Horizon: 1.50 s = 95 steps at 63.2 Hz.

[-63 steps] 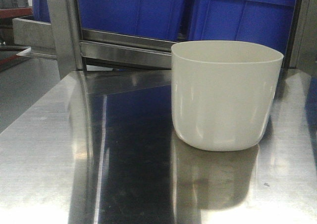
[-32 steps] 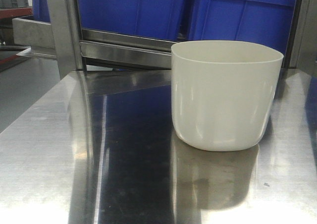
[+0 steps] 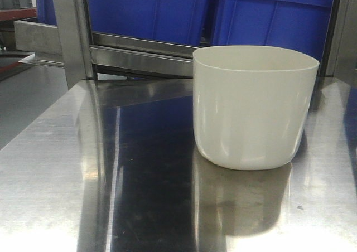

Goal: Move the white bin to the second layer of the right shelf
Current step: 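Move the right gripper toward the white bin on the steel table, then close the right gripper on the white bin's rim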

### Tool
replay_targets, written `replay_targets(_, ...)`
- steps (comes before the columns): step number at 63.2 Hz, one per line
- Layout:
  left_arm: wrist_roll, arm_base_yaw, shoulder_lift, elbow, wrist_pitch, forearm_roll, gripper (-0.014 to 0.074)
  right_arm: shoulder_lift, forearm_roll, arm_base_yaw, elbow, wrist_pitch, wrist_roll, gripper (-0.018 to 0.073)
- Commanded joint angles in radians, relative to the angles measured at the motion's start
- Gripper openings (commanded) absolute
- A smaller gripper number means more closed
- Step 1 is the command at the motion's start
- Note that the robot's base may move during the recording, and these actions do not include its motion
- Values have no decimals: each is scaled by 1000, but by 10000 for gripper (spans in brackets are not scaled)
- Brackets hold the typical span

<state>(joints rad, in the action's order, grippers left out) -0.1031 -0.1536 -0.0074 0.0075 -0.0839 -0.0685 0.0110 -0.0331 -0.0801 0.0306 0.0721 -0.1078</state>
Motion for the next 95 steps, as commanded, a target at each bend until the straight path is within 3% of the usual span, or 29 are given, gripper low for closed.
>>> replay_targets(1, 4, -6, -14, 37, 84, -5, 85, 19, 10, -3, -17, -124, 5, 56)
replay_targets(14, 4, -6, -14, 37, 84, -5, 85, 18, -50, -3, -18, -251, -8, 56)
replay_targets(26, 4, -6, -14, 37, 84, -5, 85, -83, -101, 0, -94, -247, -10, 56)
replay_targets(46, 4, -6, -14, 37, 84, -5, 85, -496, -101, 52, -461, -222, -10, 56)
replay_targets(65, 4, -6, -14, 37, 84, -5, 85, -1044, -99, 155, -1059, 327, -2, 56)
replay_targets(80, 4, -6, -14, 37, 84, -5, 85, -1350, -99, 256, -1392, 708, 1, 64)
replay_targets(86, 4, -6, -14, 37, 84, -5, 85, -1420, -99, 296, -1439, 774, 5, 184)
replay_targets(95, 4, -6, -14, 37, 84, -5, 85, -1477, -85, 344, -1444, 808, 9, 564)
